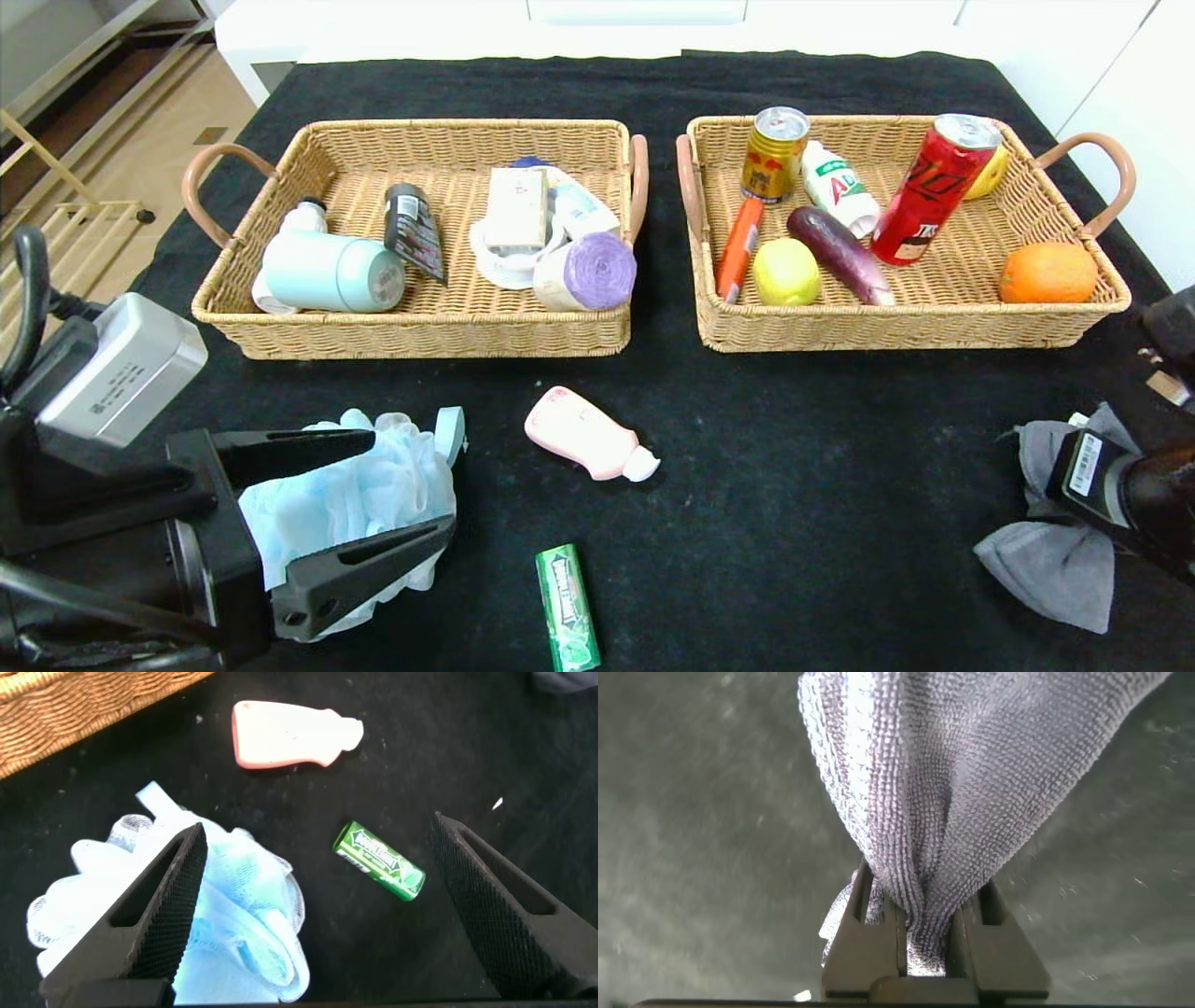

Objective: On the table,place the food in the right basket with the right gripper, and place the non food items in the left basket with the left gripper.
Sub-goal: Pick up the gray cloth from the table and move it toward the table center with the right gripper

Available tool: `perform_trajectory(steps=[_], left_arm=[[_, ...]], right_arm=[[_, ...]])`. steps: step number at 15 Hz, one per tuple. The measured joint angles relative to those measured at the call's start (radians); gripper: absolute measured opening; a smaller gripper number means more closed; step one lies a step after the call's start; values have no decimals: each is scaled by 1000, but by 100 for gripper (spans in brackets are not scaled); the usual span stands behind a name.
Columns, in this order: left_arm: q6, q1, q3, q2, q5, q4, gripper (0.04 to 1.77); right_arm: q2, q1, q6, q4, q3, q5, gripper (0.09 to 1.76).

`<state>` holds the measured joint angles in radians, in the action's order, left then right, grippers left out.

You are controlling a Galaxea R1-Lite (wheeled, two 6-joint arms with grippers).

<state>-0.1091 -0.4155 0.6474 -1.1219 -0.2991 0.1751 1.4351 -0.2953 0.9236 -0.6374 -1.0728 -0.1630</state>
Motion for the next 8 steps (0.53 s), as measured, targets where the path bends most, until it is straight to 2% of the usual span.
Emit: perform_trajectory(steps=[4,8], left_arm=[[0,0,0,-2,0,0,172],[-5,0,-1,-9,1,0,172]], right_arm=[[-35,-68,-16,-66,-48,-13,33],[-25,-243,-45,-79,-120,-24,33]])
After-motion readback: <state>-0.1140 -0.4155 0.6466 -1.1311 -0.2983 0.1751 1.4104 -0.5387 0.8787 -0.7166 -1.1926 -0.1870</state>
